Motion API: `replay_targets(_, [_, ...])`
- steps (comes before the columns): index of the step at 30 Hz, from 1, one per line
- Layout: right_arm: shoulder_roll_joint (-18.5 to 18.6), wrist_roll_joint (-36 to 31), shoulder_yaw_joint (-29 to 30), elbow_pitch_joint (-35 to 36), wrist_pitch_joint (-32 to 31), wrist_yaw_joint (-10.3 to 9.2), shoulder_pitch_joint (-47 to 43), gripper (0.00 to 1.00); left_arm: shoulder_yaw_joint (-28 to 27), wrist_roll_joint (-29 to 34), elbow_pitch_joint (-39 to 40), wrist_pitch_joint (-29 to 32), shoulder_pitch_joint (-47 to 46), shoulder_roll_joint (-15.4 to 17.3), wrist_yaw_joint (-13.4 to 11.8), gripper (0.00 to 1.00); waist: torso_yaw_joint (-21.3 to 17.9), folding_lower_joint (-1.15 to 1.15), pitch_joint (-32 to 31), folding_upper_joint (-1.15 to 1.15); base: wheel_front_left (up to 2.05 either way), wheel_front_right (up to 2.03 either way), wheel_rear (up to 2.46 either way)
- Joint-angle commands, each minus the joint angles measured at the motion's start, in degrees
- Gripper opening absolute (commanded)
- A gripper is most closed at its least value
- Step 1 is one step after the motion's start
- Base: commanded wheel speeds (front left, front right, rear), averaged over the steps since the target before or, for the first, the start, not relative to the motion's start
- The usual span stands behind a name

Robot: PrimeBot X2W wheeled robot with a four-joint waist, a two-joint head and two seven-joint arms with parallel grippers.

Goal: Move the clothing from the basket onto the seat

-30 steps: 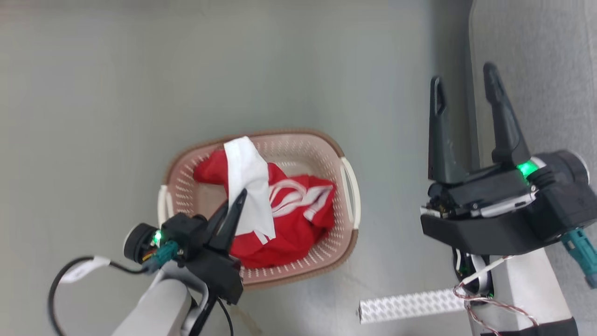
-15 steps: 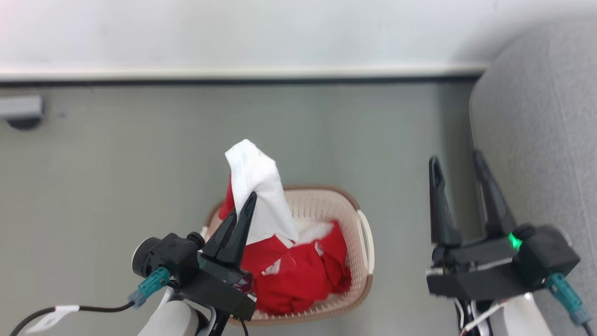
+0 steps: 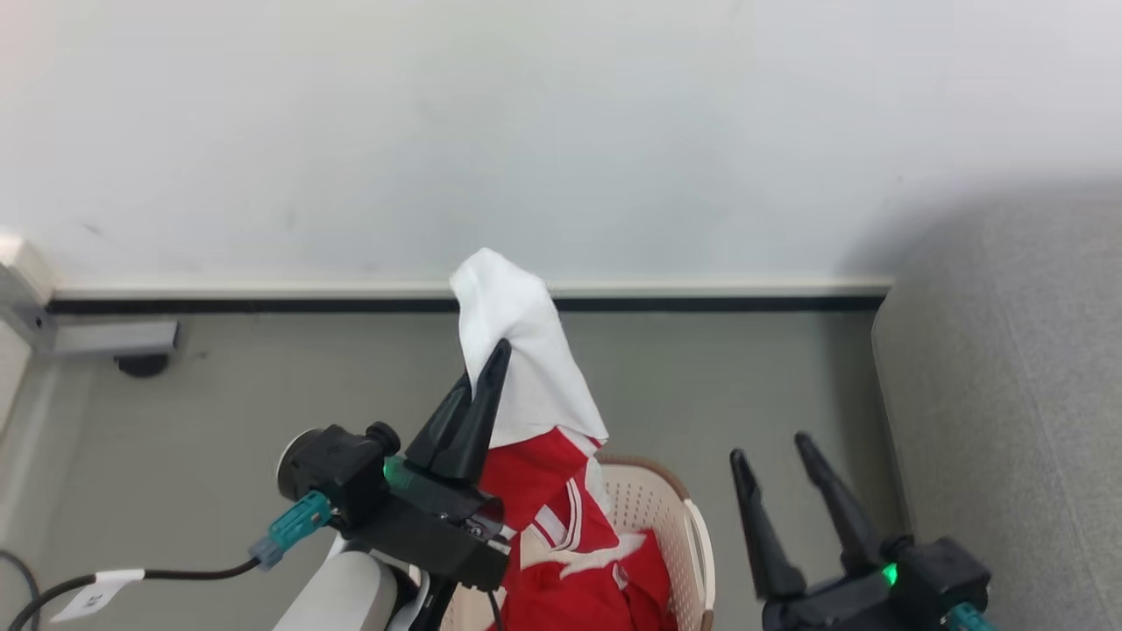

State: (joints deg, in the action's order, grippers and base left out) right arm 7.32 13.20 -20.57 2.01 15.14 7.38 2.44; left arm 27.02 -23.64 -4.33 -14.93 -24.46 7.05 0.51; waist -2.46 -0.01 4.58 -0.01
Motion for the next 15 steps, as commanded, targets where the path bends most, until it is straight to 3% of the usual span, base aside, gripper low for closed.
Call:
replay_targets(1, [0.7,0.4,-1.1,-0.4,0.2,0.22,-1.1,1.00,0.3,-0.5,-0.3,-0.2,-0.8,-0.3,0.3,0.00,0.3,0.01,-4.5,0.01,0.00,0.00,0.00])
replay_targets(10, [4.6,0.5,-13.3,-4.8,0.2,0.22,0.2,1.00,4.3,-0.8,-4.2,0.0,-7.7,-2.9,2.4,0.00,-0.2,0.01,-7.0,0.01,0.00,0.00,0.00])
replay_targets(15, [4.6,-1.4,-15.7,-8.0,0.2,0.22,2.7,1.00,6.8,-1.1,-5.6,0.0,-11.4,-3.6,3.2,0.00,-0.2,0.01,-7.5,0.01,0.00,0.00,0.00])
